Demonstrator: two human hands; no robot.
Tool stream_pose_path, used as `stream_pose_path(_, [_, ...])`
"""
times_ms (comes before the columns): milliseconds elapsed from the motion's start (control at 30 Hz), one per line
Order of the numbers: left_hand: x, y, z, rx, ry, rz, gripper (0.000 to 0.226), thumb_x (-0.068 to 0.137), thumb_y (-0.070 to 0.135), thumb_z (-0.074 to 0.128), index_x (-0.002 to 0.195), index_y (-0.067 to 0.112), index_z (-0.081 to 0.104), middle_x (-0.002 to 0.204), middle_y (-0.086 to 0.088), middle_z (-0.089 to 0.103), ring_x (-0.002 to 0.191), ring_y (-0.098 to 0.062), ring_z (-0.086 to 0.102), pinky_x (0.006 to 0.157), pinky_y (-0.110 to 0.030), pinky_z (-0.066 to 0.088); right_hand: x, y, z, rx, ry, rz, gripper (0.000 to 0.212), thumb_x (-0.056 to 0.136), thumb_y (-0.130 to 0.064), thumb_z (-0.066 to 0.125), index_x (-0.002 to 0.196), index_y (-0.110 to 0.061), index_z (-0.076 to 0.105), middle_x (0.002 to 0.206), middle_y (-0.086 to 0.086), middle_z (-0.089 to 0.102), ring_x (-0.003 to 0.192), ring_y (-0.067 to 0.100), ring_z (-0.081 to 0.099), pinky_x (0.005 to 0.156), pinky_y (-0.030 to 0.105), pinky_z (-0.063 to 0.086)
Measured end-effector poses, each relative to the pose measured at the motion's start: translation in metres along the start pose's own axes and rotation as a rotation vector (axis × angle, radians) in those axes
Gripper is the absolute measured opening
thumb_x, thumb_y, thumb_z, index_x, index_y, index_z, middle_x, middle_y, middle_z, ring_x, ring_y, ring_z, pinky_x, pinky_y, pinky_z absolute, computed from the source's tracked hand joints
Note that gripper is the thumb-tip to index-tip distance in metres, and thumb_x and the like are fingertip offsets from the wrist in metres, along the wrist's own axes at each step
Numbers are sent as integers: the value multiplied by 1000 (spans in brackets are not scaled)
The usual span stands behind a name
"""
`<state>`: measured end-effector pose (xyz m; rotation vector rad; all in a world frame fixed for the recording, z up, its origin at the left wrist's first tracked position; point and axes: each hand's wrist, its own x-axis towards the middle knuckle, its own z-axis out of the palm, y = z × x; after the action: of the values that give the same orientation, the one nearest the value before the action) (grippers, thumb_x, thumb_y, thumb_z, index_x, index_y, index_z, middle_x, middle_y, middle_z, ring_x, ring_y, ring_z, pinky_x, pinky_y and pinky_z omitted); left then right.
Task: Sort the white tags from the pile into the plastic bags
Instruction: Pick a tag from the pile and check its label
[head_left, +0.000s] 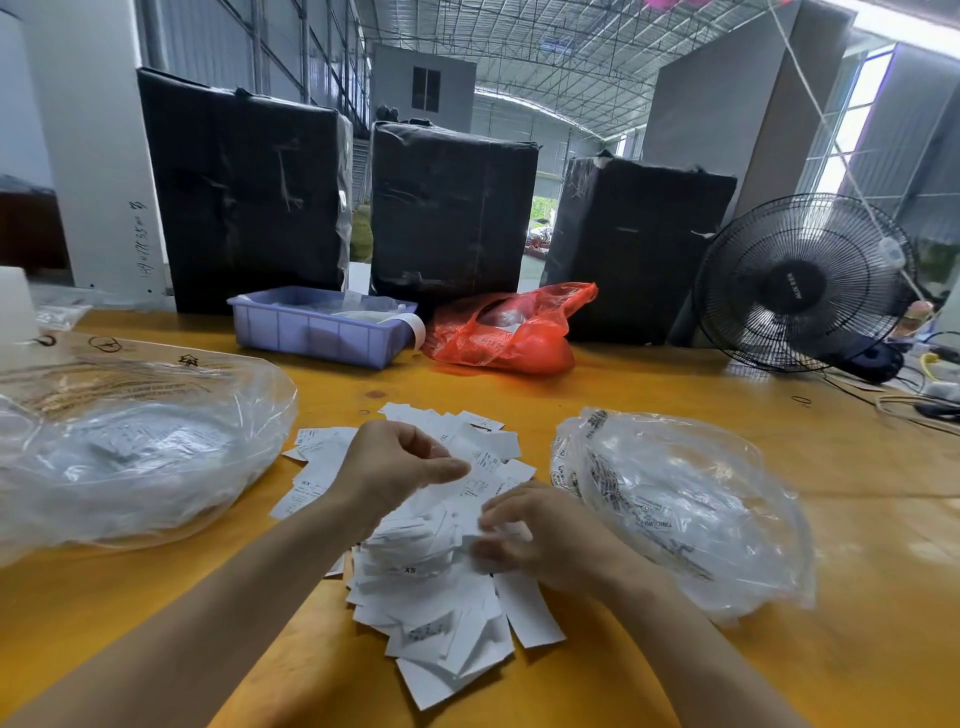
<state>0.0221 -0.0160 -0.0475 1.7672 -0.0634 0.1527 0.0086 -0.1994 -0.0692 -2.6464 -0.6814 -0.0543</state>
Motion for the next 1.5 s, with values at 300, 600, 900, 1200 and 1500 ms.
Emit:
stream_pose_path(300, [2,2,-2,-35,-29,-45,14,76,17,76,73,6,70,63,-1,71,48,-6,47,50,-20,40,-3,-2,-24,1015,220,278,20,96,-12,51,90,-1,67,86,18,72,76,22,71,62,23,56])
stream_pose_path(600, [-3,9,-1,-30,-104,-98,6,80,14,73,75,12,71,64,5,71,56,-5,53,56,-18,43,-3,-7,-27,1247,241,267,4,80,-1,68,82,-4,67,77,11,72,71,18,68,64,23,56])
stream_pose_path(900, [-6,14,1,-11,-201,-148,4,74,11,77,73,13,74,63,5,69,54,-3,53,52,-14,42,-5,-6,-31,912,501,41,23,81,8,63,75,-14,66,75,5,69,75,13,64,70,27,53])
stream_pose_path(1200, [-9,16,1,9,-248,-160,7,68,11,81,73,10,76,70,-8,64,54,-8,49,49,-16,37,-7,-11,-30,883,448,-5,19,79,3,69,79,-16,70,75,3,69,71,10,63,66,22,53])
stream_pose_path(1500, [-11,15,2,27,-284,-162,4,72,12,79,72,11,76,63,1,70,48,-2,51,46,-13,40,-3,-12,-25,594,483,7,16,87,-10,65,73,-18,69,67,-8,63,62,3,58,59,23,49])
